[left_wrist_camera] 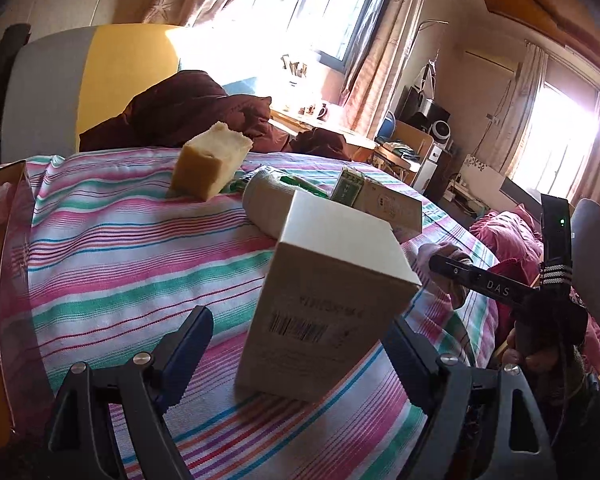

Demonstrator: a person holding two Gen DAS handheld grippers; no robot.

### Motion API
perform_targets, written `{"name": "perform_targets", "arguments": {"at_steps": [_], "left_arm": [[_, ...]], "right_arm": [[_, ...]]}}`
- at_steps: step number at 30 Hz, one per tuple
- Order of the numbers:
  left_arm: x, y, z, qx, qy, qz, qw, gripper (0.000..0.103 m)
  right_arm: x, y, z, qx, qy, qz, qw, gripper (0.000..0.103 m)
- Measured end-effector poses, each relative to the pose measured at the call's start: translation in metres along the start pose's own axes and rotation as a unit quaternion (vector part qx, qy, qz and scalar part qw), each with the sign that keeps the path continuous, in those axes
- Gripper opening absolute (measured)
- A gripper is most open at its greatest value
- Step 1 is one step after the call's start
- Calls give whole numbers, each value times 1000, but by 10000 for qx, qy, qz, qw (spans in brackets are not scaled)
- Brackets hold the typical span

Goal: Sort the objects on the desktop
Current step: 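Carry the white box and pink cloth over the gold tray and open both tools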

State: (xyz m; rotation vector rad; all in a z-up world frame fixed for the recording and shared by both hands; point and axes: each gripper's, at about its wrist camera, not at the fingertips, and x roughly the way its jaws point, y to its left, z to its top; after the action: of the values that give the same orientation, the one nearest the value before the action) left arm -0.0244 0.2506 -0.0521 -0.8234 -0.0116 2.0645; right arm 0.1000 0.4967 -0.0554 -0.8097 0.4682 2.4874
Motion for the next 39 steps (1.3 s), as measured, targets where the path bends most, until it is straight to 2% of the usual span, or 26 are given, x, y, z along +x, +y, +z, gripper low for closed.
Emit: {"name": "perform_targets", "arguments": {"at_steps": [1,3,10,19,24,31,35,39], "left_arm": [[1,1,1,3,4,14,10000,85],[3,4,0,-37,50,-10,10000,72],[5,-4,0,173,64,55,9998,57],[-14,-10,2,277,-37,85,9996,57],[-43,-7,8,282,-191,379,9987,57],[-99,27,13,-145,-503,793,9955,57],[-133,54,13,-382,-698,1181,9898,57],[-155,97,9,-797,-688,1599,9815,57]], "right_arm": [[-1,4,-1,-48,-12,29,10000,43],[-3,12,-3,-138,-38,86,9999,43],[-5,33,-10,-352,-21,313,9989,43],[-11,55,-13,-563,-34,619,9965,43],[-18,78,-13,-702,-73,1028,9922,43],[-32,137,-15,-1213,-76,1817,9758,43],[-42,181,-15,-1562,-88,2357,9592,43],[-46,227,-17,-1934,1,2832,9393,43]]}}
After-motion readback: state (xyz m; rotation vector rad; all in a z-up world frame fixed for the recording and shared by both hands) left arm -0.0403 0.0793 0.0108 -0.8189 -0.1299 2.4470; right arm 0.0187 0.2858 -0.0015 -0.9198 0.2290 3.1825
